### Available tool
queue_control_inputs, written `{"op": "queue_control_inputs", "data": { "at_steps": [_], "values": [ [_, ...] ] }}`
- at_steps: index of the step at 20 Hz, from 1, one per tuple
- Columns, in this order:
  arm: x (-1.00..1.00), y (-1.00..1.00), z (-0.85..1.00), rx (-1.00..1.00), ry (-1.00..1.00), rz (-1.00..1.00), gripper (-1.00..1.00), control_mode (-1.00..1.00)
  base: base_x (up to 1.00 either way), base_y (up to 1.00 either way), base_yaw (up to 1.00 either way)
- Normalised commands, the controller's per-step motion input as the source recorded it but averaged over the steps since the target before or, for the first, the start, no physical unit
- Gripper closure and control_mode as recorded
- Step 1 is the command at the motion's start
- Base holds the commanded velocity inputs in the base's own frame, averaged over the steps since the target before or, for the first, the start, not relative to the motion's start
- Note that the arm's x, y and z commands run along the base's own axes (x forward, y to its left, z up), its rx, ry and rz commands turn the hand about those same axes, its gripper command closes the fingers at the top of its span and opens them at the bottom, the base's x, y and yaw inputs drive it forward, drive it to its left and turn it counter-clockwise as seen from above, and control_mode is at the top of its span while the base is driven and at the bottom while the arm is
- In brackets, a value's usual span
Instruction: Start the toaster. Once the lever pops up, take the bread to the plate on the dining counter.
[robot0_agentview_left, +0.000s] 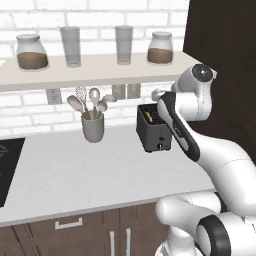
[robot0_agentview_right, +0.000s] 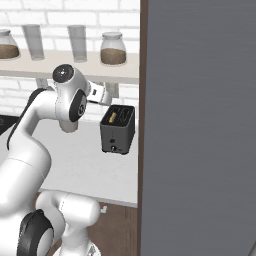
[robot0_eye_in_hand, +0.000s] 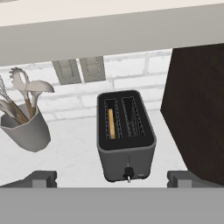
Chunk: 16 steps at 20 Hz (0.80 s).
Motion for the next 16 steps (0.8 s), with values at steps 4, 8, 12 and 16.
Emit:
{"op": "queue_control_inputs", "data": {
  "at_steps": [4,8,12,16],
  "values": [
    [0.00,0.00,0.00,0.00,0.00,0.00,-1.00,-1.00,0.00,0.00,0.00],
    [0.00,0.00,0.00,0.00,0.00,0.00,-1.00,-1.00,0.00,0.00,0.00],
    [0.00,0.00,0.00,0.00,0.00,0.00,-1.00,-1.00,0.00,0.00,0.00],
    [0.00,0.00,0.00,0.00,0.00,0.00,-1.00,-1.00,0.00,0.00,0.00]
  ]
}}
